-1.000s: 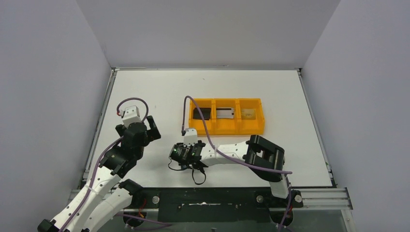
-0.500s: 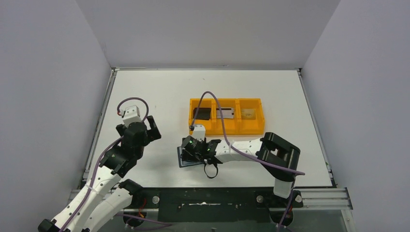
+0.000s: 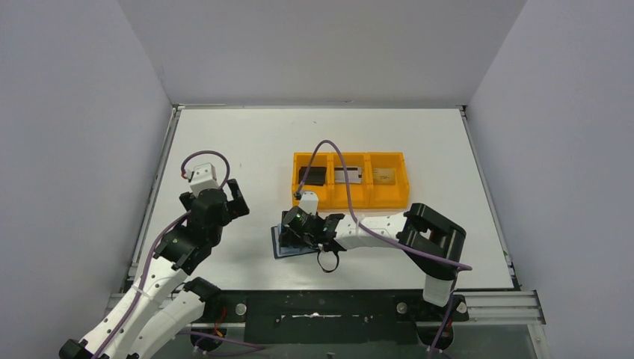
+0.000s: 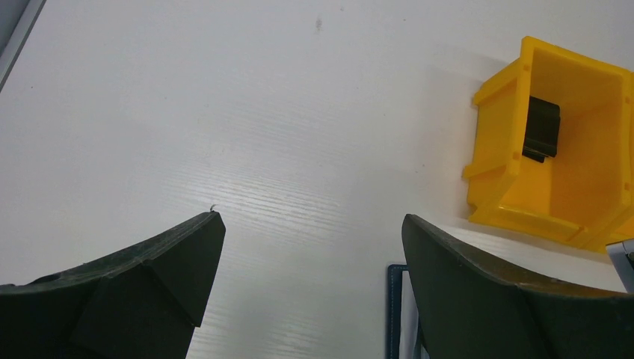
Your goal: Take the credit cards out of the card holder
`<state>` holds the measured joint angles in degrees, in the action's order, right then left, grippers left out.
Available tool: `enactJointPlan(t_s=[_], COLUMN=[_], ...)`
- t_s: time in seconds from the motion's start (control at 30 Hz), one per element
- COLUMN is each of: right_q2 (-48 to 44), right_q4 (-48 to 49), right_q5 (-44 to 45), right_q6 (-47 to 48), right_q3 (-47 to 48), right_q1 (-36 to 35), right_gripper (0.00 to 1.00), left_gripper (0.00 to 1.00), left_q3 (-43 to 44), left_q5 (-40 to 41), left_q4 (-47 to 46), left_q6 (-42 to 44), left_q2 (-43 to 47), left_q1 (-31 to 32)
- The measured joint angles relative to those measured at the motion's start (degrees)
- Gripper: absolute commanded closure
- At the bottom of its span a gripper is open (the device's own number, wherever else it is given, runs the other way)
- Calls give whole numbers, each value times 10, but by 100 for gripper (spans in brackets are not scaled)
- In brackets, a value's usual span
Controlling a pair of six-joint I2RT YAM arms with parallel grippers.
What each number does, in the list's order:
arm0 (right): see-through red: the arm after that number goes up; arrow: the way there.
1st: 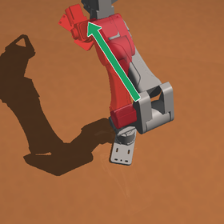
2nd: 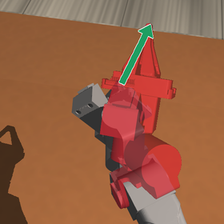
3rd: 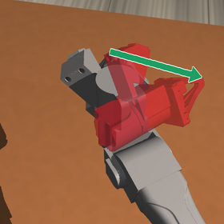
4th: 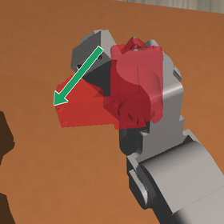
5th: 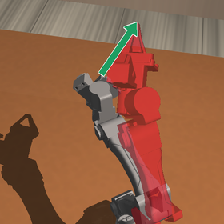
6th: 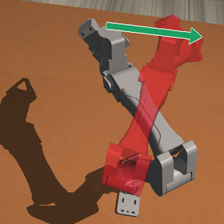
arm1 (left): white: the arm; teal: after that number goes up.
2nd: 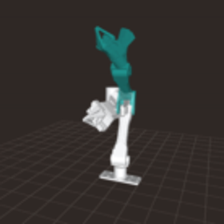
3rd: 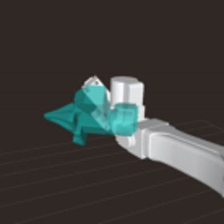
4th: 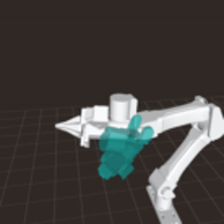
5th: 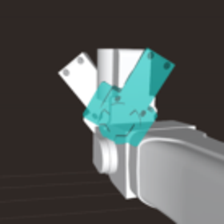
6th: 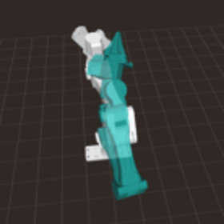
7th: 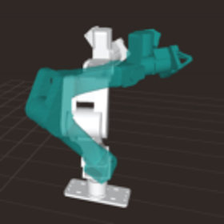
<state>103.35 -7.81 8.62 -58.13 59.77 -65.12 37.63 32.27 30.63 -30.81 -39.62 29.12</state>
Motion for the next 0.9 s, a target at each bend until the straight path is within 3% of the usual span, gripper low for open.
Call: enactJointPlan(t_s=[0.5, 0.9], right_q2=[1, 31], right_q4=[-3, -66], right_q5=[-1, 13], right_q6=[-10, -9], right_q3=[2, 57], right_q1=[0, -6], right_gripper=[35, 55], left_gripper=[9, 9], left_q3=[0, 0], left_q5=[-6, -10], left_q4=[0, 0], left_q6=[0, 0], left_q2=[0, 0], left_q1=[0, 0])
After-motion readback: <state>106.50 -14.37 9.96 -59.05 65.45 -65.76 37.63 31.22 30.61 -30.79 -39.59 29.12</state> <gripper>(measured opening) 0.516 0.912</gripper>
